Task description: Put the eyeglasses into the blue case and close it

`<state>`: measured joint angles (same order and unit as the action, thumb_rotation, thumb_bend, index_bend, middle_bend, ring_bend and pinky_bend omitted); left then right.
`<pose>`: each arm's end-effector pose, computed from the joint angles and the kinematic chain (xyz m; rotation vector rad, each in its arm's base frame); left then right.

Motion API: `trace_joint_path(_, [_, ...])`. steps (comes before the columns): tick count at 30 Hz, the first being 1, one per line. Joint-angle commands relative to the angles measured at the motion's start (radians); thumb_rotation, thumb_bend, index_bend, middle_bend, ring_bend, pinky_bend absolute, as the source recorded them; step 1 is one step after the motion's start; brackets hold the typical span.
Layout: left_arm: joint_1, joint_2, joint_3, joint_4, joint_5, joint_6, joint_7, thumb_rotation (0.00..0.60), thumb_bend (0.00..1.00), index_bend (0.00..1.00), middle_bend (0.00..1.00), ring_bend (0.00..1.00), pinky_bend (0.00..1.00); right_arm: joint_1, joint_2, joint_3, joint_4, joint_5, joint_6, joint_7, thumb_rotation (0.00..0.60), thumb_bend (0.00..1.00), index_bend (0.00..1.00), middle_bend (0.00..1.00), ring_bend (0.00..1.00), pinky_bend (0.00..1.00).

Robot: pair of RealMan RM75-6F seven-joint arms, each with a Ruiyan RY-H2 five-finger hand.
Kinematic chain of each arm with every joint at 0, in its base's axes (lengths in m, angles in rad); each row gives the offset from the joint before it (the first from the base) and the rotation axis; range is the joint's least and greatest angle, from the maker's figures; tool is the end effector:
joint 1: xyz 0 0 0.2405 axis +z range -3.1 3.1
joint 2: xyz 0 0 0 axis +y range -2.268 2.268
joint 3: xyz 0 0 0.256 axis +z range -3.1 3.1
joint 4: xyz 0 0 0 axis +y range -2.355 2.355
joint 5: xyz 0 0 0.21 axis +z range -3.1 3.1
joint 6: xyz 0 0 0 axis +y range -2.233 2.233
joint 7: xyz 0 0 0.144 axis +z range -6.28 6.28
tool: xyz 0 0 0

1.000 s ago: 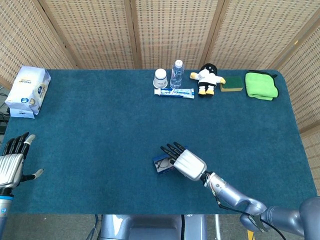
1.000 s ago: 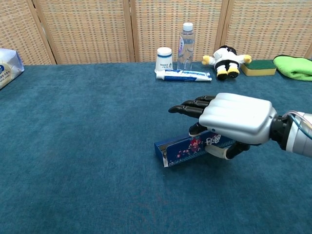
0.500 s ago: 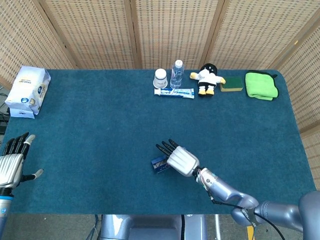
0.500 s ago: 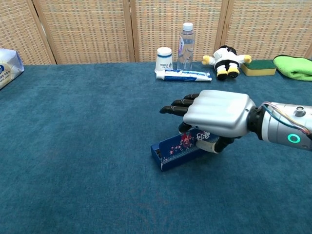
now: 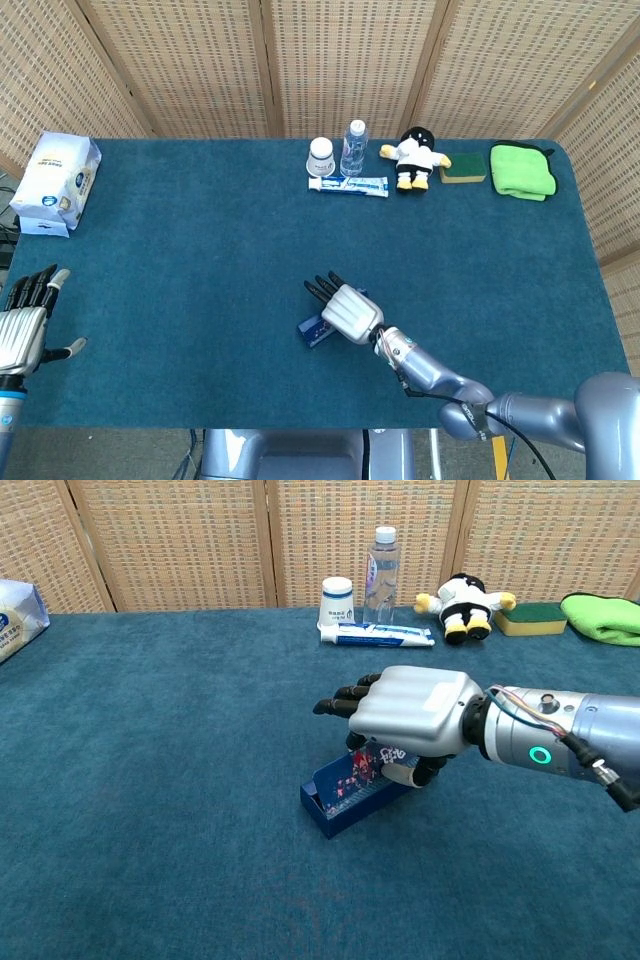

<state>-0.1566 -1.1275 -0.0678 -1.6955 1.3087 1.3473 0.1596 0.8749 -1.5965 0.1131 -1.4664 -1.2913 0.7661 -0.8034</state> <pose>-0.3096 0.2026 0.1408 -1.3781 -0.9934 -0.7496 -0.0977 -0.3202 -0.0639 2.3260 -0.1878 0.6625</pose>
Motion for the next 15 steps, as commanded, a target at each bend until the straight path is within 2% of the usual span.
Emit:
trace_joint_path(1, [-0.001,0.000,0.000,0.000,-0.001,-0.001,0.000,0.600,0.00,0.00,0.00,0.00,0.00,0.008,-0.011,0.005,0.000,0.018,0.005,-0.016,0.600,0.62,0.59,0.00,0.00,0.11])
trace_joint_path(3, [-0.001,0.001,-0.001,0.000,-0.002,-0.001,-0.001,0.600,0.00,0.00,0.00,0.00,0.00,0.011,-0.018,0.006,0.003,0.023,0.013,-0.027,0.600,0.59,0.46,0.00,0.00,0.11])
trace_joint_path(5, [0.000,0.001,-0.001,0.001,-0.002,-0.001,-0.002,0.600,0.00,0.00,0.00,0.00,0.00,0.013,-0.025,0.007,0.006,0.027,0.023,-0.033,0.600,0.57,0.29,0.00,0.00,0.11])
trace_joint_path(8, [0.000,0.001,-0.001,0.001,-0.002,-0.001,-0.004,0.600,0.00,0.00,0.00,0.00,0.00,0.014,-0.034,0.009,0.008,0.029,0.040,-0.031,0.600,0.56,0.13,0.00,0.00,0.11])
trace_joint_path(11, [0.000,0.002,-0.001,0.001,-0.001,0.000,-0.004,0.600,0.00,0.00,0.00,0.00,0.00,0.014,-0.037,0.012,0.004,0.022,0.060,-0.024,0.600,0.55,0.08,0.00,0.00,0.11])
trace_joint_path(15, [-0.001,0.001,0.000,0.002,-0.001,-0.002,-0.004,0.600,0.00,0.00,0.00,0.00,0.00,0.012,-0.029,0.013,-0.013,-0.001,0.093,-0.021,0.600,0.54,0.07,0.00,0.00,0.11])
